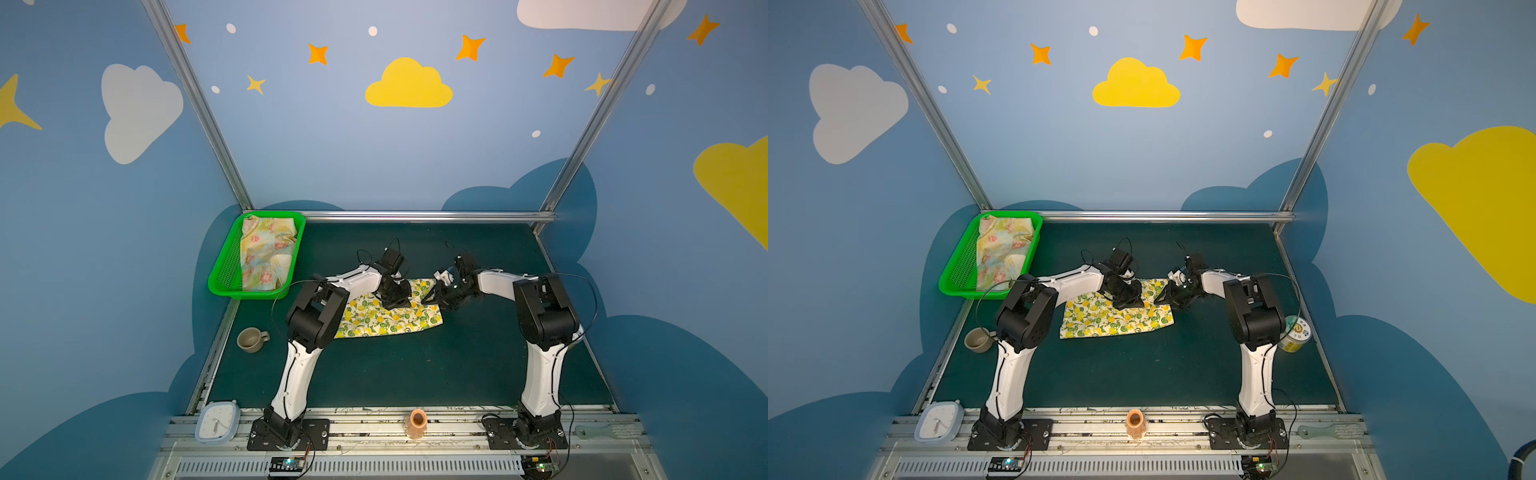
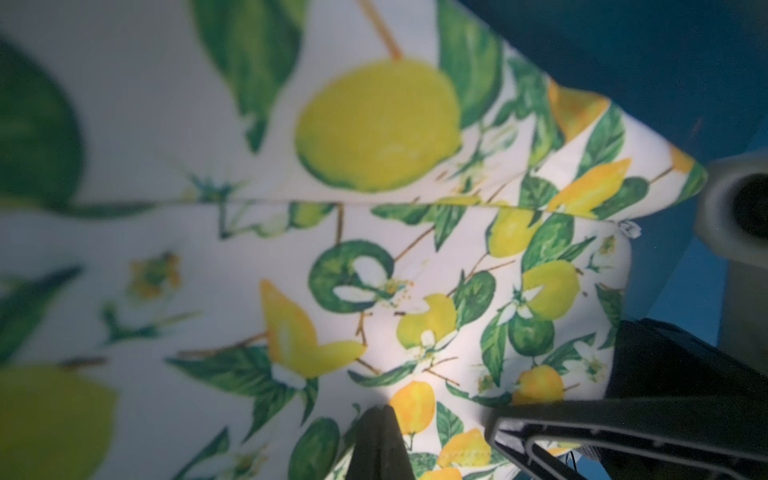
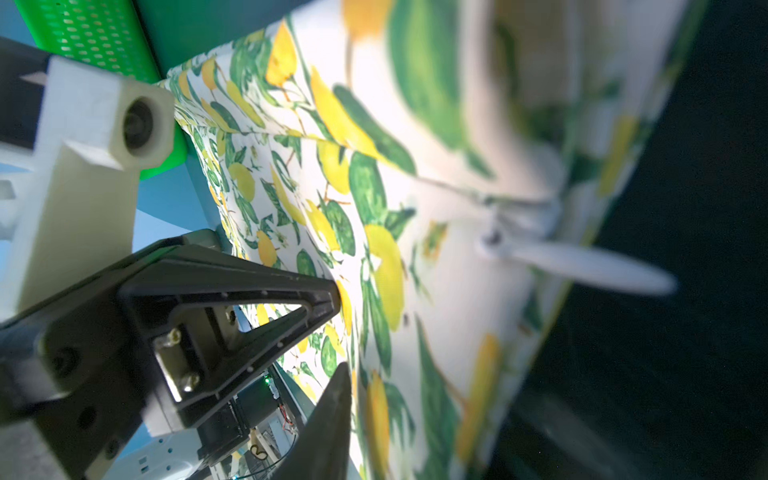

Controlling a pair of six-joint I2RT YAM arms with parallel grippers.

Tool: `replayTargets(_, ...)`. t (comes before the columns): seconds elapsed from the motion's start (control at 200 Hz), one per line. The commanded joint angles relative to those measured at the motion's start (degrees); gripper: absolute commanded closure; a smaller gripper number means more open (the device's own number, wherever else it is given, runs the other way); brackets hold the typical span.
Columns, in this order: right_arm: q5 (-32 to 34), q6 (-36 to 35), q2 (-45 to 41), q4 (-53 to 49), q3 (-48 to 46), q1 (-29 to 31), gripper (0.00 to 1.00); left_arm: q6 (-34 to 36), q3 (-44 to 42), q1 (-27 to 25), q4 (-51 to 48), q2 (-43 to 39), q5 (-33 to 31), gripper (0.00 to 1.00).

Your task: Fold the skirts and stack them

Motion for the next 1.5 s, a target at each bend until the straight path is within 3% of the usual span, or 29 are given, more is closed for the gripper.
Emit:
replayTargets(0.0, 3.0, 0.29, 3.44, -0.31, 0.1, 1.1, 0.64, 0.2, 0.18, -0.13, -2.0, 2.59, -0.96, 0.96)
replayTargets(0.12, 2.13, 0.9, 3.62, 0.94, 0.0, 1.21, 0.65, 0.03, 0.14, -0.11, -1.77, 2.63, -0.81, 0.96)
replayTargets(0.24, 1.34, 1.36, 3.8, 1.84, 0.25, 1.51, 0.73, -0.14, 0.02, -0.13, -1.51, 2.63, -0.78, 0.96)
replayTargets(0.37, 0.5, 1.24, 3.17, 2.25, 0.54, 1.44, 1.0, -0.32, 0.05, -0.13, -1.17, 2.33, -0.91, 0.96)
replayTargets(0.591, 2.23, -3.75, 0.2, -8.28, 5.11, 0.73, 1.0, -1.49, -1.61, 1.49, 0.56, -1.69, -1.07, 0.96)
replayTargets(0.946, 14.66, -11.1, -2.24, -29.83, 14.47, 0.2, 1.0, -1.78, -10.83, 8.16, 3.56, -11.01, 0.56, 0.96)
replayTargets(1.311, 24.41, -13.84, -2.26, -39.57, 20.8, 1.67, 1.0, -5.41, -13.64, 4.53, 10.03, -10.06, 2.81, 0.96)
replayTargets(1.492, 25.15, -14.02, -2.2, -40.5, 21.72, 2.53, 1.0, -5.77, -11.59, 2.89, 9.9, -6.32, 2.41, 0.96)
